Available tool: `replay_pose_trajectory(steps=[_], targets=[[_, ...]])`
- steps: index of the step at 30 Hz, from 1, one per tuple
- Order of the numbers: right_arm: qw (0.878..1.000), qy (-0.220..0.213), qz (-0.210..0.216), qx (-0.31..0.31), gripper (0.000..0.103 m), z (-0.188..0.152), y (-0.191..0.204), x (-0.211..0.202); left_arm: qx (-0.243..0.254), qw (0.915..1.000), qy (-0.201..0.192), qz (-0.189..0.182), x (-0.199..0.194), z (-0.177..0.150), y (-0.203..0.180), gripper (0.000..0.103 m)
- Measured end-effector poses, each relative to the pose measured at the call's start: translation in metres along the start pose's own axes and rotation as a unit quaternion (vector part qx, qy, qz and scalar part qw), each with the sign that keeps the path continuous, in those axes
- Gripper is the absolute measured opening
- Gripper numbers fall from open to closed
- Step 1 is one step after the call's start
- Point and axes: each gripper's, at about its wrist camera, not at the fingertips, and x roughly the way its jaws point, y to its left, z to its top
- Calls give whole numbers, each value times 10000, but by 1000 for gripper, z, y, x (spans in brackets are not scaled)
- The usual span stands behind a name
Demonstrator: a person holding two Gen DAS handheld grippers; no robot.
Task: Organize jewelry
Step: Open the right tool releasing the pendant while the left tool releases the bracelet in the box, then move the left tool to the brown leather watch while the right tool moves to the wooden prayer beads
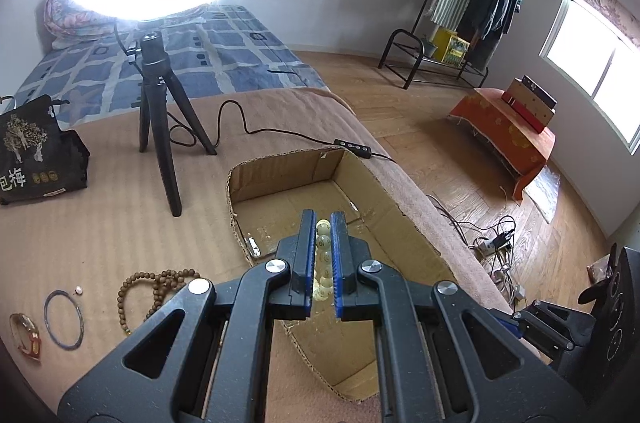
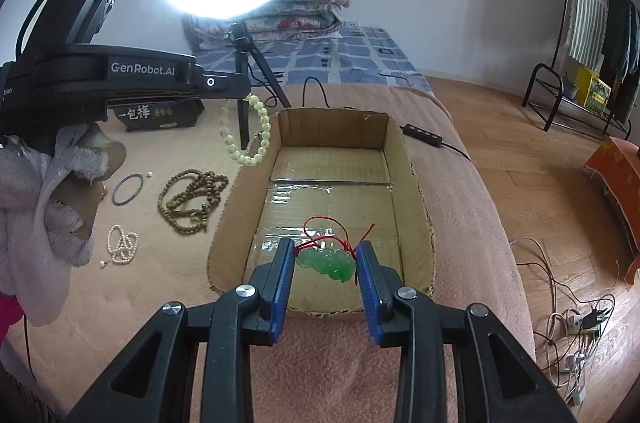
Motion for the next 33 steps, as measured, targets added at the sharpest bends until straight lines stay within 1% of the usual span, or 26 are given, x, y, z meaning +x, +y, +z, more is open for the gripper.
replay_pose_trajectory(steps=[5,10,12,13,14,15,17,19,21,23,25,33], targets=[[10000,44,-2,65,32,-2,-5,4,8,9998,173,20,10,-1,-2,5],[10000,32,-8,74,34,-1,-6,6,8,9996,266,90,16,-1,-1,6],[10000,20,-38,51,44,-1,-5,6,-7,9996,259,94,15,-2,0,23],[10000,2,-51,44,56,-2,-5,5,7,9997,230,109,15,-2,0,39],[9999,-35,-88,39,66,-2,-5,4,30,9997,176,136,13,-3,0,45],[9999,-62,-111,36,70,-2,-4,3,54,9998,134,146,11,-3,-1,45],[9998,-108,-140,24,82,-2,-3,1,107,9997,129,186,10,-3,-2,46],[9998,-130,-161,15,89,-2,-2,0,119,9996,146,189,10,-2,-3,46],[9997,-137,-192,10,89,-2,-1,-1,110,9997,153,159,8,-2,-3,46],[9997,-150,-208,8,90,-2,1,-2,102,9997,132,156,5,-2,-2,58],[9996,-170,-219,6,91,-2,2,-5,106,9998,51,166,1,-2,-2,62],[9995,-233,-218,16,91,-3,6,-17,71,9997,-28,212,-17,-4,4,62]])
